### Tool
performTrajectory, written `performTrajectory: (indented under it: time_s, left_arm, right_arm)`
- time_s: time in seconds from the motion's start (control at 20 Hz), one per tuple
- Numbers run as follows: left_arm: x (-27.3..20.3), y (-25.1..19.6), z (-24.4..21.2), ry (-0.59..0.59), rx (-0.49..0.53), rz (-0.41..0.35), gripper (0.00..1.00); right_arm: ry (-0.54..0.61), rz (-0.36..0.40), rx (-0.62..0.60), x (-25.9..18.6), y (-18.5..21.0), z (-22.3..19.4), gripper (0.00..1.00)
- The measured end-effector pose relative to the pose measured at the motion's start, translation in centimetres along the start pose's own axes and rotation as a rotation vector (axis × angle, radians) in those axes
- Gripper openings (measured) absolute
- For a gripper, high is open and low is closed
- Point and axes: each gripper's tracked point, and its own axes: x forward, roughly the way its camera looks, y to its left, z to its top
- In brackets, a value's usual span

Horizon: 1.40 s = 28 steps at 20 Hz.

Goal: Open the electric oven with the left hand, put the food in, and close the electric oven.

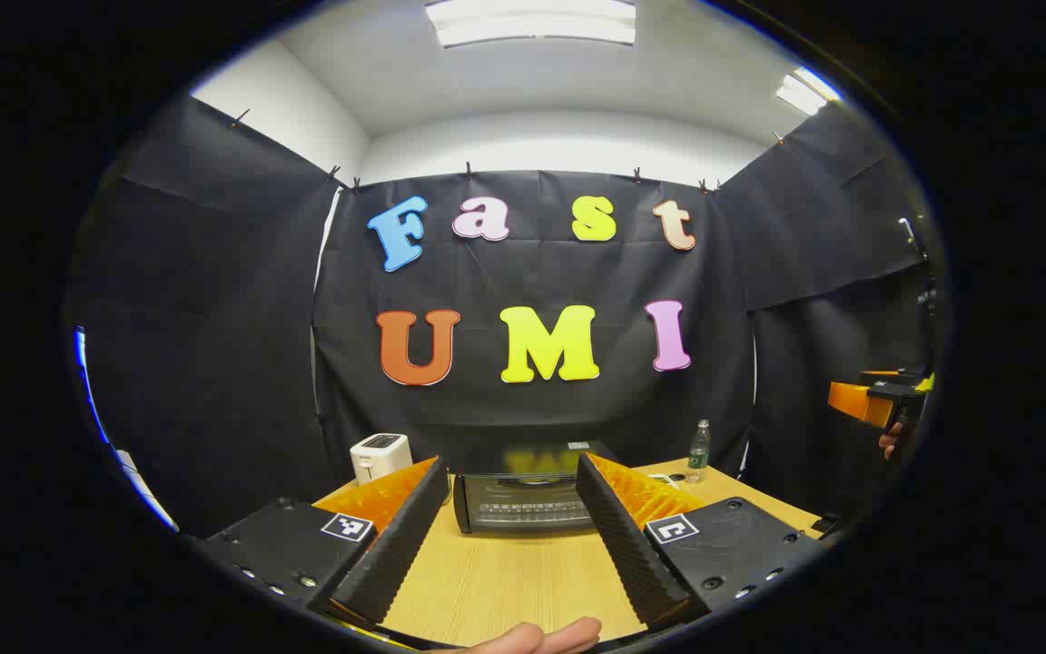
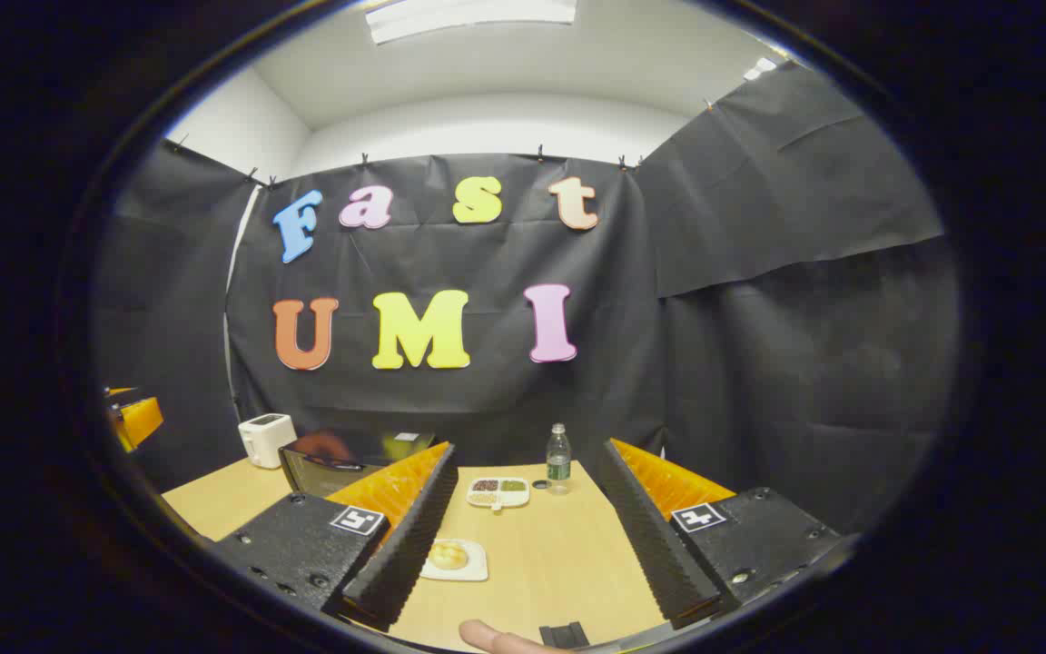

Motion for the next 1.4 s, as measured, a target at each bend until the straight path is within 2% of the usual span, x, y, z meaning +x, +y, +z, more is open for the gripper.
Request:
performTrajectory:
  time_s: [0.4,0.65,0.8,1.05,1.4]
  left_arm:
    - [0.1,0.2,-0.4,0.0,0.018,0.01,0.93]
    - [0.9,0.7,-0.7,0.003,-0.003,0.034,0.94]
    - [1.9,0.2,-1.0,0.01,-0.029,0.014,0.93]
    - [4.4,-0.5,-2.1,0.052,-0.043,-0.039,0.93]
    - [10.3,-0.2,-3.1,0.083,-0.005,-0.037,0.93]
  right_arm:
    - [-0.016,0.005,0.005,-0.4,-0.1,0.3,0.96]
    - [-0.015,0.017,0.006,-0.8,0.0,0.1,0.96]
    - [-0.025,0.02,0.005,-1.0,0.0,0.4,0.96]
    - [-0.049,0.032,0.008,-1.0,0.4,0.7,0.96]
    - [-0.046,0.043,0.029,-0.3,0.0,-0.2,0.96]
